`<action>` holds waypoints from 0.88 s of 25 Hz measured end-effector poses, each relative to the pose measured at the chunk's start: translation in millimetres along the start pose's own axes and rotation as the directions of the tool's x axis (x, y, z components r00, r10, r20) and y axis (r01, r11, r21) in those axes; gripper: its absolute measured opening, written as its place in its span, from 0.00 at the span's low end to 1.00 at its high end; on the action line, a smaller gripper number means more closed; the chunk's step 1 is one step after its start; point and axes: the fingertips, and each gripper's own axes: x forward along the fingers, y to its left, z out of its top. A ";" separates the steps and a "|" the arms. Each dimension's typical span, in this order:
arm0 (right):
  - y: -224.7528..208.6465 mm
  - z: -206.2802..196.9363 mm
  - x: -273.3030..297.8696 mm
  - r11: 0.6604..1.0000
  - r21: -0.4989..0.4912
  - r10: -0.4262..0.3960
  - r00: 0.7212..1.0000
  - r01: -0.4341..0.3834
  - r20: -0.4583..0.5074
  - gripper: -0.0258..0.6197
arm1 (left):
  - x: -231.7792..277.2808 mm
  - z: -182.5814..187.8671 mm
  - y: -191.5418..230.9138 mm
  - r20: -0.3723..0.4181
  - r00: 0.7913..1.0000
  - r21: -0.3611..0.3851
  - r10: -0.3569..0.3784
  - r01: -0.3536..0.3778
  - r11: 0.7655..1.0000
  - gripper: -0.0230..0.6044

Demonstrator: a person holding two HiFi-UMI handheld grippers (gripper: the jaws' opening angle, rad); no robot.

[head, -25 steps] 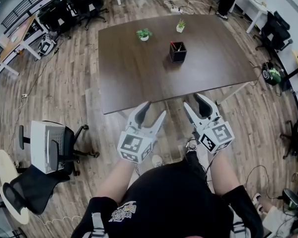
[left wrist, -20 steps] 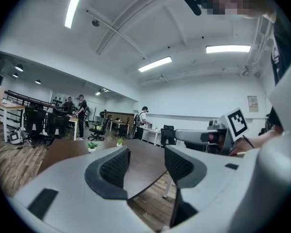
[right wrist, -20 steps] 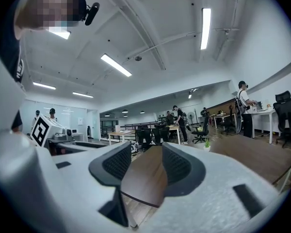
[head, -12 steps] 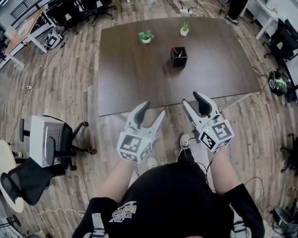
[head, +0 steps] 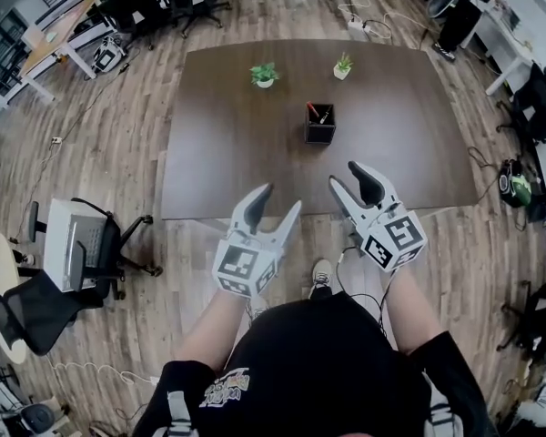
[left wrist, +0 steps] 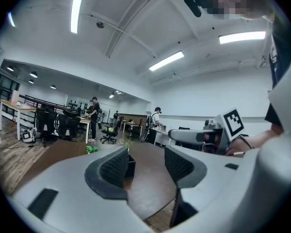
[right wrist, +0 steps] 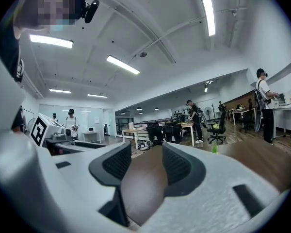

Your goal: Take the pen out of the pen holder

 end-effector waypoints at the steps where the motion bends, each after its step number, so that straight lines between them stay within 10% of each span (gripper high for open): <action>1: -7.6 0.6 2.2 1.000 -0.001 0.012 1.000 -0.012 -0.003 0.36 | 8.5 0.5 -0.5 0.003 1.000 -0.002 0.009 -0.009 1.000 0.38; 22: -99.4 1.6 19.0 0.984 0.004 0.179 0.984 -0.179 -0.017 0.34 | 95.0 16.1 -26.9 0.017 0.989 0.026 0.147 -0.147 0.989 0.38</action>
